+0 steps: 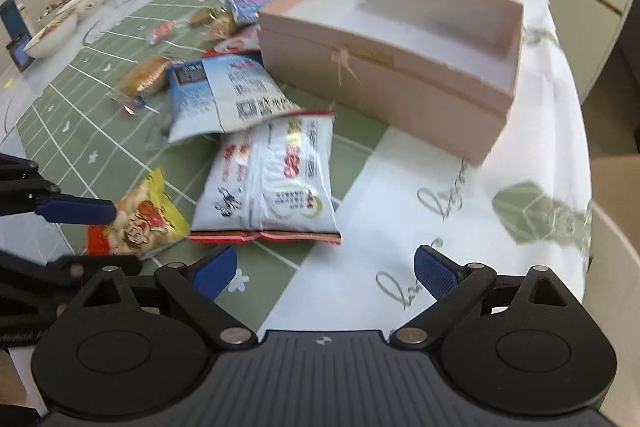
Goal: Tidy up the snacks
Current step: 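Lift the yellow-red packet with the left tool while the right tool lifts the white packet, then drop both held packets into the pink box, opening both tools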
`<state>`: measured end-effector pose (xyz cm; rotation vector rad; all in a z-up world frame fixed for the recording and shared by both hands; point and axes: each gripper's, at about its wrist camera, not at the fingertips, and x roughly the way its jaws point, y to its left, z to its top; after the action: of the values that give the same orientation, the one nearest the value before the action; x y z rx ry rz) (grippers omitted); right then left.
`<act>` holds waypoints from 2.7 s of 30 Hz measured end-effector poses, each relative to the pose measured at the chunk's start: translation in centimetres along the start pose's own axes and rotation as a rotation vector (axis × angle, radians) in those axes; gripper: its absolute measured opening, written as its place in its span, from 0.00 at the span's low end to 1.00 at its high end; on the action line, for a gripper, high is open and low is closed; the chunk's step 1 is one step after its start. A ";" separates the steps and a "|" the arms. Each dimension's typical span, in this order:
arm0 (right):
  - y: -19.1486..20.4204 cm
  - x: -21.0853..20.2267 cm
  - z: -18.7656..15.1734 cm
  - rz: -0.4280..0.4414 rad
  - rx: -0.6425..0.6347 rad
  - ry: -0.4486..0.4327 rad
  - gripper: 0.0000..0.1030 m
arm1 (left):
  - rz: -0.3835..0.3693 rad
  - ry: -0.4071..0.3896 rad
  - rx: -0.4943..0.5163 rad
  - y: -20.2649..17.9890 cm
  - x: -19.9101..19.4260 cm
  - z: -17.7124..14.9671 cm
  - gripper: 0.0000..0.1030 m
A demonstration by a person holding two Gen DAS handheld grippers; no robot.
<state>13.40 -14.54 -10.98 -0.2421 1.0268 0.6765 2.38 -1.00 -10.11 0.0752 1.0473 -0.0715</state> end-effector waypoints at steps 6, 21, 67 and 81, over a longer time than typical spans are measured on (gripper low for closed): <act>0.2 0.0 -0.4 -0.021 0.000 -0.016 0.94 | 0.015 -0.018 -0.063 1.2 0.0 0.3 0.48; 2.1 2.1 5.5 0.033 -0.001 -0.053 0.94 | -0.020 -0.051 -0.059 3.1 2.0 2.8 0.51; -0.2 0.0 -0.9 -0.073 0.013 -0.049 0.90 | 0.029 0.007 0.112 3.0 0.6 0.2 0.57; 1.4 -2.5 0.6 -0.006 -0.024 -0.064 0.74 | -0.094 0.024 -0.024 3.7 0.1 1.0 0.52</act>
<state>12.12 -14.22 -8.37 -0.2428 0.9571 0.6874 3.67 2.62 -9.62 0.0048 1.0755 -0.1438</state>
